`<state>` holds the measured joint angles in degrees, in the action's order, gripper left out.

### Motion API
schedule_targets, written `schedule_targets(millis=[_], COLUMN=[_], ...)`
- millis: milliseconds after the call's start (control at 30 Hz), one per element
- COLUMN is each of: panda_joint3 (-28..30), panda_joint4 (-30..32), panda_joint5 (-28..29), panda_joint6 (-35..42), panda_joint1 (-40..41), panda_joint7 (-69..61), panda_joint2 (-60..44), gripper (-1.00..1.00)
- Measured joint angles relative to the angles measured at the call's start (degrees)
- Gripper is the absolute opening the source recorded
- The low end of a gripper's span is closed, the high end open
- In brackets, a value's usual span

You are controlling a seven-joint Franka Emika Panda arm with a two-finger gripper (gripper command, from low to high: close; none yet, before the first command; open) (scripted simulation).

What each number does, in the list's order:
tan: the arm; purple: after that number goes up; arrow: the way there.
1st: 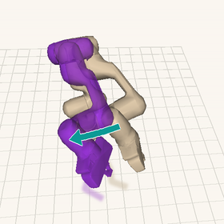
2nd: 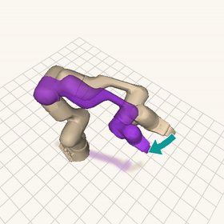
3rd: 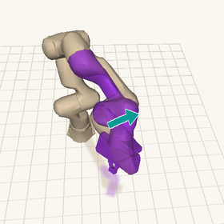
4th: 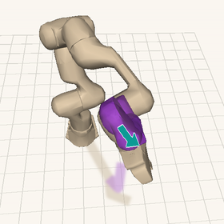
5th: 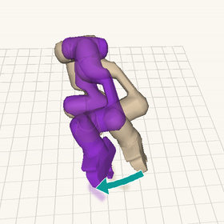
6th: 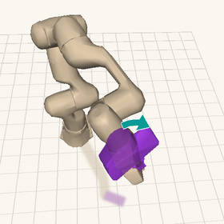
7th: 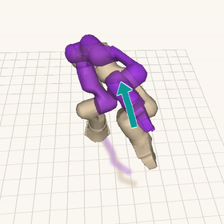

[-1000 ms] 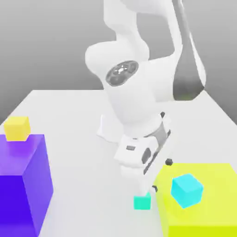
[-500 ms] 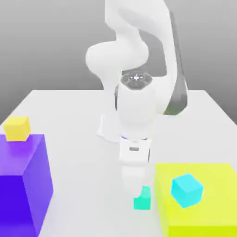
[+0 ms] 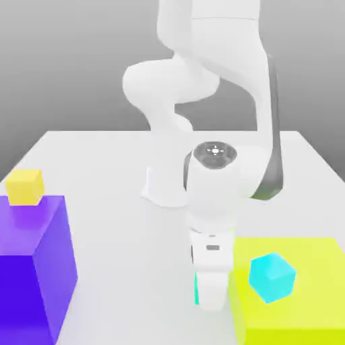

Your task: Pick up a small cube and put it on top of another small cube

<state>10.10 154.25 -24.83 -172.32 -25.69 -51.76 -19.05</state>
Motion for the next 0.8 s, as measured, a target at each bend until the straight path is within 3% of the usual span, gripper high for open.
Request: schedule_targets(millis=[300,600,800], panda_joint3=[12.3,12.3,16.3], panda_joint4=[2.8,-9.7,-15.0], panda_joint5=[16.9,15.1,18.4], panda_joint6=[9.3,19.0,23.3], panda_joint1=[-7.6,-3.4,0.7], panda_joint7=[12.6,0.7,-2.6], panda_joint2=[12.8,11.3,13.3], gripper=[-1.0,-1.0,-1.0])
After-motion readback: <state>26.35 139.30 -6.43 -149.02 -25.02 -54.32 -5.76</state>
